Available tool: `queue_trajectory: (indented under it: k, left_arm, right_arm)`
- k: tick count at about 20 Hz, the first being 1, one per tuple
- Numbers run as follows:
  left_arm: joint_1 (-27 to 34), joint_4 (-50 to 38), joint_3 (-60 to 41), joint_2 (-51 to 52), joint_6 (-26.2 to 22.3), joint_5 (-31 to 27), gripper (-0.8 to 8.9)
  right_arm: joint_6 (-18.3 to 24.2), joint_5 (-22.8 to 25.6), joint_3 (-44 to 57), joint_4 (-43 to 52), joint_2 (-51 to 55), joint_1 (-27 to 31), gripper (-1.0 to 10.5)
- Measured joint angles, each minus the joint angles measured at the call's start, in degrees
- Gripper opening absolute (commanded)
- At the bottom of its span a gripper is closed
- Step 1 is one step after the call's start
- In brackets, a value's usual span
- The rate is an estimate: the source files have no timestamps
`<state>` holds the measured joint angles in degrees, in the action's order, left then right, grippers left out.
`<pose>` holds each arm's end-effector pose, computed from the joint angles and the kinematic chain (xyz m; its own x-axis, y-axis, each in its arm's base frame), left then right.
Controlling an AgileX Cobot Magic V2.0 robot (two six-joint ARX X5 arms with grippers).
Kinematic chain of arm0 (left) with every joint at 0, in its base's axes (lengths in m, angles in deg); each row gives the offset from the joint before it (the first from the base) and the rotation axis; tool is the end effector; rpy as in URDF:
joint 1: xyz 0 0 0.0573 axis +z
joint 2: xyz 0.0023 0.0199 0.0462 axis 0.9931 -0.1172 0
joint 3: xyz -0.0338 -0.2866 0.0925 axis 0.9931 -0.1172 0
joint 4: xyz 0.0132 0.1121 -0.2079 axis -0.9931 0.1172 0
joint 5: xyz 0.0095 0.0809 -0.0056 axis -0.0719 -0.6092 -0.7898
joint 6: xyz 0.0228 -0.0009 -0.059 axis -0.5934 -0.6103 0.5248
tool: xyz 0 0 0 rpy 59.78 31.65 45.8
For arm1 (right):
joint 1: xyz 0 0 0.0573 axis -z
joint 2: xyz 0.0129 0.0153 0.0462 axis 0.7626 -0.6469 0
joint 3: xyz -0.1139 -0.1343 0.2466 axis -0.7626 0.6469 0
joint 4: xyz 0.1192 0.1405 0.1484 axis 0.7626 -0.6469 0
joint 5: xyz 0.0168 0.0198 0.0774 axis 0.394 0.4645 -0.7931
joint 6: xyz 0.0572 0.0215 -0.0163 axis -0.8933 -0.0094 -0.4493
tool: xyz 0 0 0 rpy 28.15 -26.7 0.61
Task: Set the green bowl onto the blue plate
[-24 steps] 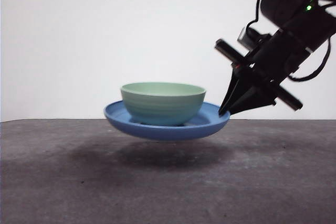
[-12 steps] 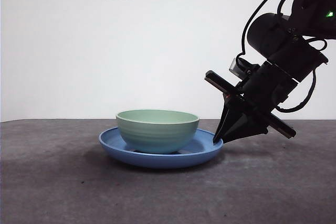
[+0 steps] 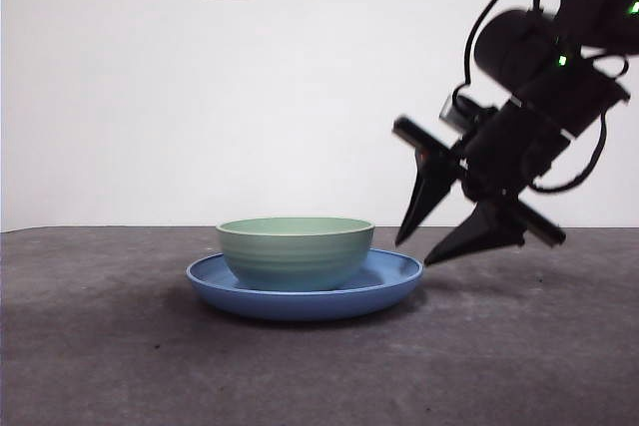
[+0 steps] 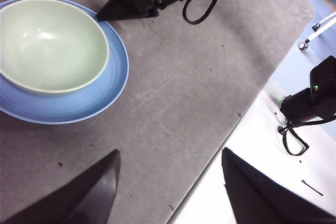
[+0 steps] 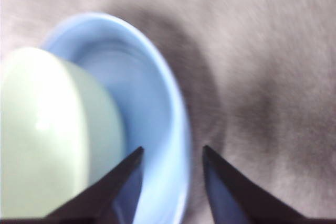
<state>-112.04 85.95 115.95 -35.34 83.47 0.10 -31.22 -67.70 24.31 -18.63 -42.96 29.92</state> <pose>0.1105 -0.0866 0.3513 0.2964 -0.7551 -0.5847 0.7243 0.5768 -0.3778 0.3125 0.1322 0.2111 0.4212 0.6045 -0.6761 -0.1133 0.7747 0.6221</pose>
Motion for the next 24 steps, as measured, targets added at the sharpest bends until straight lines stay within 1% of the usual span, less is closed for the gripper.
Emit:
queue_trajectory:
  k: [2, 4, 7, 10, 15, 19, 24]
  left_arm:
    - [0.00, 0.00, 0.00, 0.00, -0.02, 0.00, 3.11]
    - [0.00, 0.00, 0.00, 0.00, -0.02, 0.00, 3.11]
    - [0.00, 0.00, 0.00, 0.00, -0.04, 0.00, 3.11]
    - [0.00, 0.00, 0.00, 0.00, -0.13, 0.00, 3.11]
    - [0.00, 0.00, 0.00, 0.00, -0.42, 0.00, 3.12]
    - [0.00, 0.00, 0.00, 0.00, -0.42, 0.00, 3.11]
    - [0.00, 0.00, 0.00, 0.00, -0.42, -0.02, 3.11]
  right_arm:
    - [0.61, 1.09, 0.00, -2.51, 3.80, 0.31, 2.0]
    - [2.51, 2.49, 0.00, -5.92, 8.39, 0.33, 2.0]
    - [7.32, 2.75, 0.00, -12.20, 16.96, 0.26, 2.0]
    - [13.60, 2.43, 0.00, -20.44, 27.32, -0.59, 2.0]
    - [19.63, 0.46, 0.00, -30.32, 37.48, -1.57, 2.0]
    - [22.95, -0.96, 0.00, -37.22, 44.24, -1.92, 2.0]
    - [25.24, -4.28, 0.00, -44.41, 49.88, -1.95, 2.0]
